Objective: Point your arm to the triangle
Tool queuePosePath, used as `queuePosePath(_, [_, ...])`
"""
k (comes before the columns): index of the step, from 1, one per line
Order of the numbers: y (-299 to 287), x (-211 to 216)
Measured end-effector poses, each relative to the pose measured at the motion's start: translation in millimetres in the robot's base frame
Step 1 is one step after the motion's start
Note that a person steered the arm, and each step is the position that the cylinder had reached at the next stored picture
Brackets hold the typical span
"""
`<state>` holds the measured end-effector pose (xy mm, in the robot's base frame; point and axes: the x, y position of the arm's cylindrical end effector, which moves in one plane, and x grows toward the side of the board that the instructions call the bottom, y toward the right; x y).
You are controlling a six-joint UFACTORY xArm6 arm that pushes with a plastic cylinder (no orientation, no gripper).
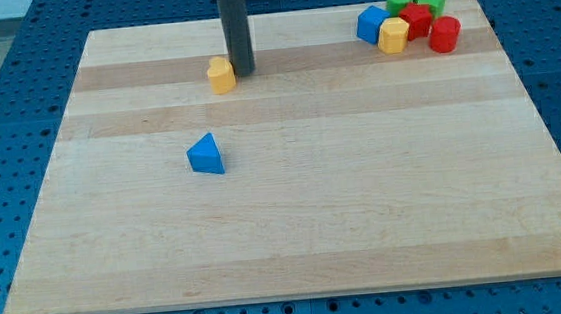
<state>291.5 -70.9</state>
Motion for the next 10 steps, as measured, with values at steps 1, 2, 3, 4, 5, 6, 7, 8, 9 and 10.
queuePosePath(1, [-33.5, -22.6])
queuePosePath(2, [-33.3, -22.7])
queuePosePath(3, [22.2, -2.0])
queuePosePath(4, [30.6, 40.3])
queuePosePath(5, [9.9, 67.3])
queuePosePath(6, [-21.4, 67.9])
queuePosePath(7, [-50.7, 55.3])
queuePosePath(8, [-83.8, 45.0])
queuePosePath(9, [-102.0, 75.7])
queuePosePath(10, [-112.3, 158.3])
